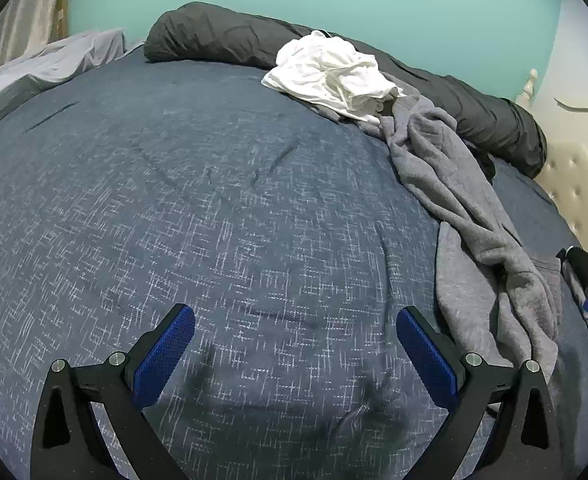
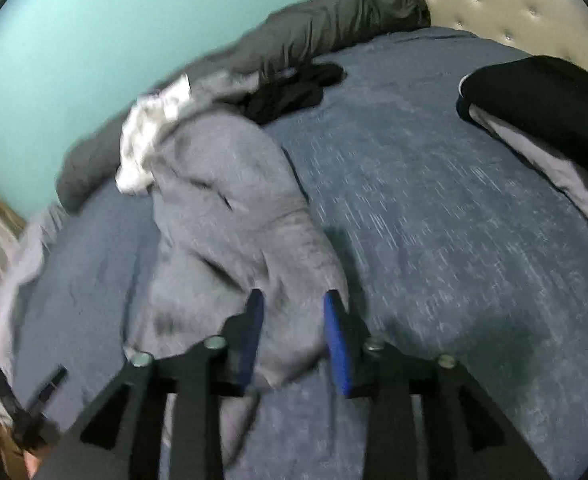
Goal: Fold clothes
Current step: 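Grasp the grey sweatshirt edge with the left gripper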
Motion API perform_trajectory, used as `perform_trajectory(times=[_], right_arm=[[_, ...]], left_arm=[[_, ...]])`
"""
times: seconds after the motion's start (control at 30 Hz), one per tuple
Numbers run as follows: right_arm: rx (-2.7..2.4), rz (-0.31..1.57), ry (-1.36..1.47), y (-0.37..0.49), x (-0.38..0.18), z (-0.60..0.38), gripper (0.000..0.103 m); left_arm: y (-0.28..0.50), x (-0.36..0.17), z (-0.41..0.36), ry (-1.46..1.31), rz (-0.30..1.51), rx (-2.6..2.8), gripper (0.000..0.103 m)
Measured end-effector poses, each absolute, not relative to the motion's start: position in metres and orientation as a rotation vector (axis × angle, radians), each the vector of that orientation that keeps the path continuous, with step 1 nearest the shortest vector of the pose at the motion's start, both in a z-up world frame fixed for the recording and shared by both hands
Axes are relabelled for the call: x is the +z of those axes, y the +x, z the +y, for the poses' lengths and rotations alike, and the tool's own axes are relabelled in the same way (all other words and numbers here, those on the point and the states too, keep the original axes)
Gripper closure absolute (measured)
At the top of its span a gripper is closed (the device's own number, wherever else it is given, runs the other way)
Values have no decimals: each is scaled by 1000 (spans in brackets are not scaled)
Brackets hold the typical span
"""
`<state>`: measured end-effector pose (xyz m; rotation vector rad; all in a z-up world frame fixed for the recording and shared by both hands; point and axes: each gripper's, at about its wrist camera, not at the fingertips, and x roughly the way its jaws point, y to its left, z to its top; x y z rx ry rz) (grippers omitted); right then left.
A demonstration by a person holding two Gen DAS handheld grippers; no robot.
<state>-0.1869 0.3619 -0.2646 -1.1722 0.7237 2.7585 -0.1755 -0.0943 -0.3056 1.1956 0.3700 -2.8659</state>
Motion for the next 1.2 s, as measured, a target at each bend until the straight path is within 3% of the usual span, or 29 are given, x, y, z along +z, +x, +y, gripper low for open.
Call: perform_trajectory(times=[0.27,0.67,0.97,1.2], right_arm=[[2771,762,-1142,-210,-275,361,50],[2813,793,-1116,-188,-313,364,50],[2799,868,-1151,-199,-323,373,50],[2784,887,-1174,-212,-330,380,50]], left_arm=[[-186,-306,-84,1225,350,-2895,0],[-215,-294,-35,1301,255,-2975,0],[-314,-262,33,1358,67,-3066,0],[-396,-278,92,1506,-18,-3057,1]])
